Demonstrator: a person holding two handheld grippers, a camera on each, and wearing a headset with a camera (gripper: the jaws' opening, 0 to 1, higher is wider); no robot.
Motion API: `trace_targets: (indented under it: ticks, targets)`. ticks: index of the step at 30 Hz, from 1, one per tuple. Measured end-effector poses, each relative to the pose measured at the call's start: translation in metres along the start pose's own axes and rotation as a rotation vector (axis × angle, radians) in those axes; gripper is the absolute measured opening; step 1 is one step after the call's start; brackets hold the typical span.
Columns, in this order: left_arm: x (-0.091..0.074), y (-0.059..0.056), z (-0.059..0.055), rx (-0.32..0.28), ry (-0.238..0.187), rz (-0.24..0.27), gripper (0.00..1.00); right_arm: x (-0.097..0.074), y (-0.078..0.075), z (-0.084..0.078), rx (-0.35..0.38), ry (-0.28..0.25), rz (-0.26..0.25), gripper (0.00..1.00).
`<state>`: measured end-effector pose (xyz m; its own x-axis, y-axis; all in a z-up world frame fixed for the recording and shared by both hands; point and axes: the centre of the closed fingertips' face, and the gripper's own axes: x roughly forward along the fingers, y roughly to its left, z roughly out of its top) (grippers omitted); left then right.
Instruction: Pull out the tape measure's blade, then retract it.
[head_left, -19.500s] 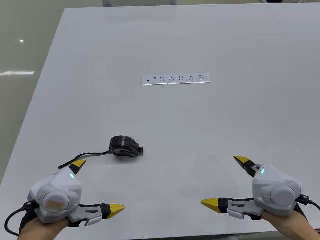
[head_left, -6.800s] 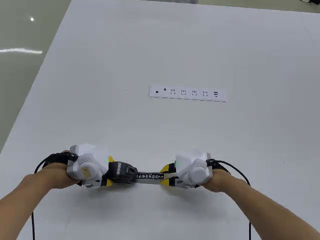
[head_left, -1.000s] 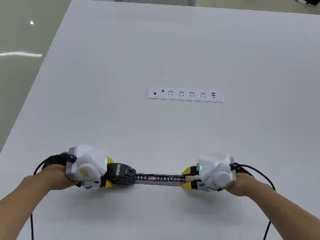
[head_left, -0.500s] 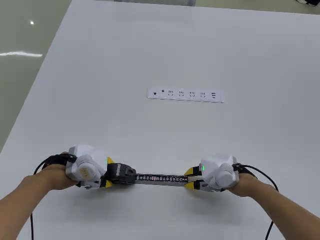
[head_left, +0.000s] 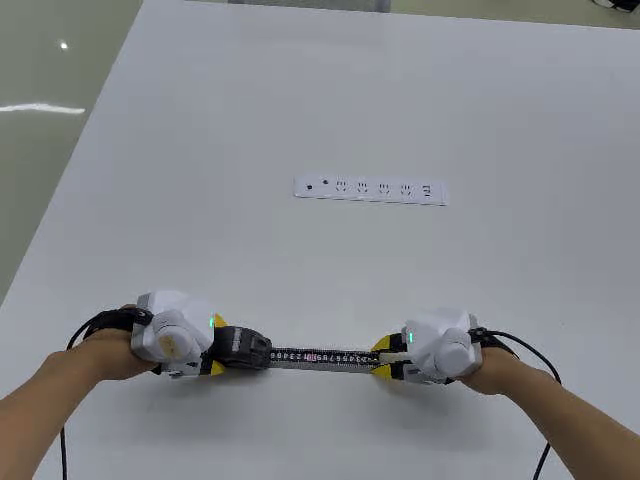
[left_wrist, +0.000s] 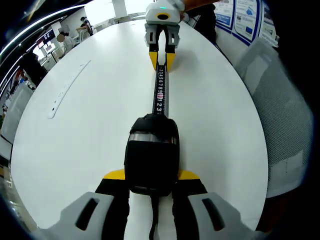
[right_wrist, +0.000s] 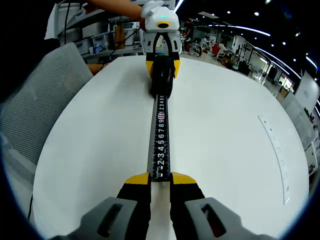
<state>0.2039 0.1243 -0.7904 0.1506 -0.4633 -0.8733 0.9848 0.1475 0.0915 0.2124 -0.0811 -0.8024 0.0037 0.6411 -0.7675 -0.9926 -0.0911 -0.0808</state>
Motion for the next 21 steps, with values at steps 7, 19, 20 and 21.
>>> trace_targets:
  ticks: [7, 19, 20, 21]
  targets:
    - [0.0017, 0.0008, -0.0026, 0.001, -0.001, 0.000, 0.27, -0.0026, 0.0003, -0.0027, 0.002, 0.002, -0.002, 0.13]
    - [0.0031, 0.0012, -0.0040, 0.000, 0.000, 0.000, 0.27, -0.0058, 0.0000, -0.0065, -0.002, 0.009, -0.006, 0.12]
    - [0.0027, 0.0010, -0.0034, 0.000, 0.000, 0.000, 0.27, -0.0061, -0.0001, -0.0070, -0.002, 0.009, -0.006, 0.12]
    - [0.0026, 0.0009, -0.0032, 0.001, 0.000, 0.000, 0.27, -0.0061, -0.0001, -0.0076, -0.001, 0.009, -0.006, 0.12]
